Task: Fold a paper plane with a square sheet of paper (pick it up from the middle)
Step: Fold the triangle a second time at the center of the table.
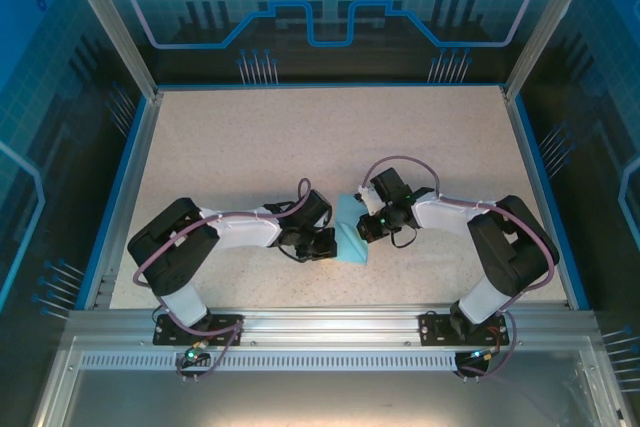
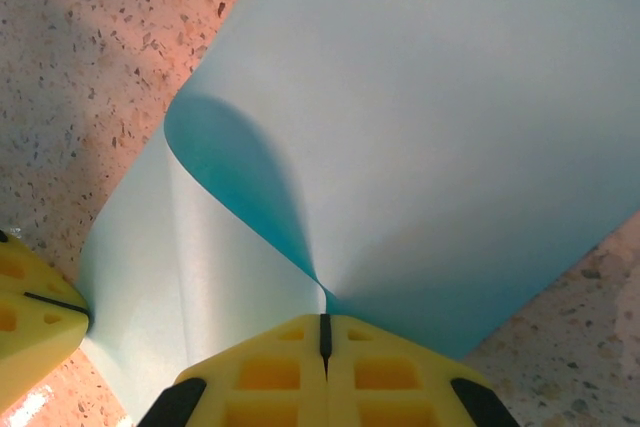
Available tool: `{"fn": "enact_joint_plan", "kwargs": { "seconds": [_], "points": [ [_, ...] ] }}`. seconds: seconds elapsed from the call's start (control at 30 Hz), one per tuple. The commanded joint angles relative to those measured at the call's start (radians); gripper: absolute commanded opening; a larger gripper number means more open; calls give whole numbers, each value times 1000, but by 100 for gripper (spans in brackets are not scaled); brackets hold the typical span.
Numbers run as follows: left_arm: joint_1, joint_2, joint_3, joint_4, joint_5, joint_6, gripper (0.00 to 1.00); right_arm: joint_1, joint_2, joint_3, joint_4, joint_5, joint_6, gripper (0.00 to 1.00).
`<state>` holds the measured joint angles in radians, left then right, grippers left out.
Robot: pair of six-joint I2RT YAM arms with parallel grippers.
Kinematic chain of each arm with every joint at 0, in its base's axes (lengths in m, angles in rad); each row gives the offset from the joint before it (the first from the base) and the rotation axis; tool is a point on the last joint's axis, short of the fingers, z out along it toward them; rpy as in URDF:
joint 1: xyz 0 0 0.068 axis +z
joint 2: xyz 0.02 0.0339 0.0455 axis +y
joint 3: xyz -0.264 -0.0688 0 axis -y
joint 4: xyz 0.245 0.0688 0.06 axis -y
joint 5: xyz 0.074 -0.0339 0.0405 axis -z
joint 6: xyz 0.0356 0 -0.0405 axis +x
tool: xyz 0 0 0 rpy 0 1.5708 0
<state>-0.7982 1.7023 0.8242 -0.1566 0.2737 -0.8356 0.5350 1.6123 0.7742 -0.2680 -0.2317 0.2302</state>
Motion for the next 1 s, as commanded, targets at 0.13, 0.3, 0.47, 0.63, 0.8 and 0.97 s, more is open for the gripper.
{"fn": "enact_joint_plan", "kwargs": {
  "seconds": [0.13,0.3,0.47,0.63,0.8,0.97],
  "points": [
    [-8,20,21,-51,-36,18,9,-23,28,27,-9,-1,-19,5],
    [-9,6,36,-57,-34,16,10,-24,43,20,0,-5,-21,5],
    [-9,-31,59,-75,-34,19,15,-23,52,24,-7,-8,-22,5],
    [-9,-76,81,-78,-42,8,20,-23,52,25,-10,-17,-28,5],
    [-6,-113,100,-91,-88,-17,22,-24,44,21,0,-51,-37,5],
    [-3,-99,119,-31,-81,-68,28,-23,55,25,1,-61,-37,5]
  ]
}}
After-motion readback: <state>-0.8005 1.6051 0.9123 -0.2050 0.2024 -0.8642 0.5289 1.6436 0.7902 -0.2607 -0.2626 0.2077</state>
